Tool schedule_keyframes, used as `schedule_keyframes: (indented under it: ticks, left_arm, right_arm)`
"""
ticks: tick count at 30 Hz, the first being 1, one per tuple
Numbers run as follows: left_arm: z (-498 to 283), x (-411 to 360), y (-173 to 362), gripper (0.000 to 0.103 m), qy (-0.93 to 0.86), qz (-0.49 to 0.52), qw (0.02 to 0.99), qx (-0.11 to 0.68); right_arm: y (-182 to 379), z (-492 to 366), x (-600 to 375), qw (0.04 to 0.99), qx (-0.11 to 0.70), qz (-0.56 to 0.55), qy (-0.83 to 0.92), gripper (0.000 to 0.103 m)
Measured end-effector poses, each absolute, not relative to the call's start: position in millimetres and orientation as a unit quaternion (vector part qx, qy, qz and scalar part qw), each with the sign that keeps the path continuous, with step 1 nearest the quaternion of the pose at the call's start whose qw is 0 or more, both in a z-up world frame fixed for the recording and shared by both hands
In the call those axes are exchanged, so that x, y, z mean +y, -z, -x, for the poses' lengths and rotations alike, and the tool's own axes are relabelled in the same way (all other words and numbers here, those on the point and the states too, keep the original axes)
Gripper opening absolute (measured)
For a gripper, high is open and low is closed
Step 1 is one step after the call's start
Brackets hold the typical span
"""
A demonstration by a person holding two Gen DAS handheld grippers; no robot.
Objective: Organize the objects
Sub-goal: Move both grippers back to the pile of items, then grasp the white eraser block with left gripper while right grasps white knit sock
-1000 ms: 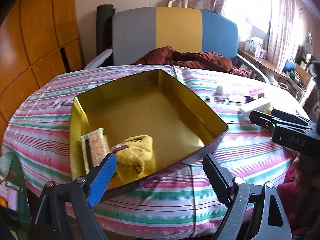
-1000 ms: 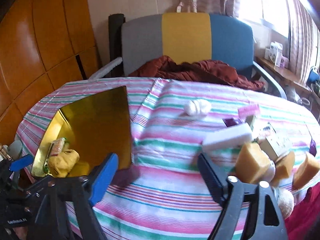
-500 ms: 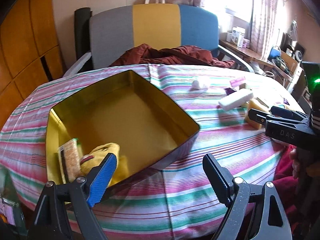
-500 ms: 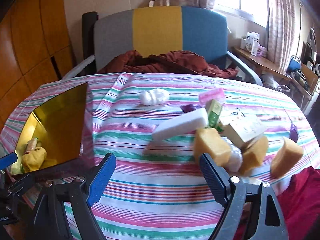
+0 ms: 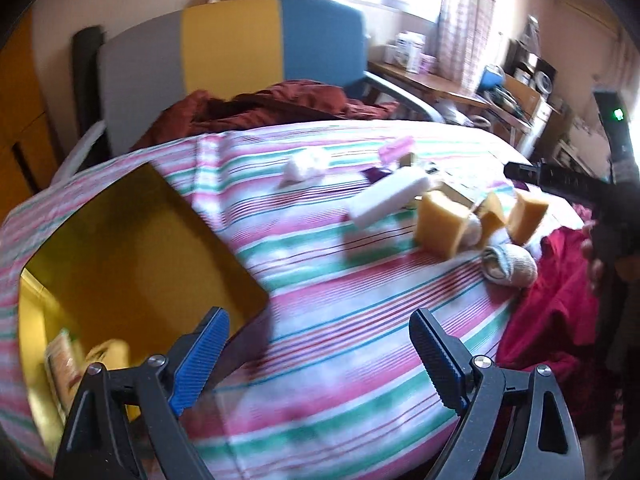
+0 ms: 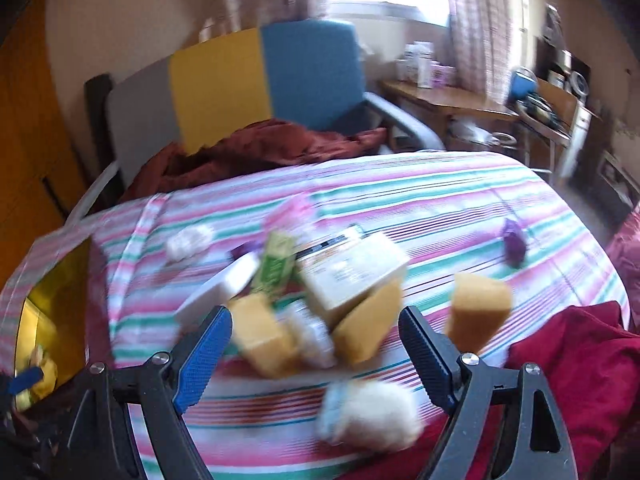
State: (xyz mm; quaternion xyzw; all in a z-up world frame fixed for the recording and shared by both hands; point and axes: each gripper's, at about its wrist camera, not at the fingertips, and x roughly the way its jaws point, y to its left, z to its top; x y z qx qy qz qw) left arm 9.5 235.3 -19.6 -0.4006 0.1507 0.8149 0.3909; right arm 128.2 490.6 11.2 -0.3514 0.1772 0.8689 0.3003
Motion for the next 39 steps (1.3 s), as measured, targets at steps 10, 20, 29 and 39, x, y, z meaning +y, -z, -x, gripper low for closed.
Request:
schedule_keyframes:
  ticks: [10, 20, 29, 39]
  left_arm:
    - [28, 323, 18, 0.1, -0.765, 0.387, 0.467, 0.218]
    - [68, 389, 41, 0.1, -0.717, 0.384, 0.515, 0.271]
    - [82, 425, 66, 0.1, -0.65, 0.403, 0.584, 0.27]
    - [99, 440, 96, 0.067, -0.614, 0.485, 0.587, 0.208]
  right_arm:
    - [6, -144, 530, 0.294, 0.261, 0.327, -0.86, 0.087]
    - [10, -138, 532, 0.247, 0.288, 0.329, -0.865, 0.087]
    - [16, -132, 532, 0.231, 0.292, 0.345, -0.862, 0.087]
    - [17, -127, 535, 0.235, 0.289, 0.351, -0.859, 0.087]
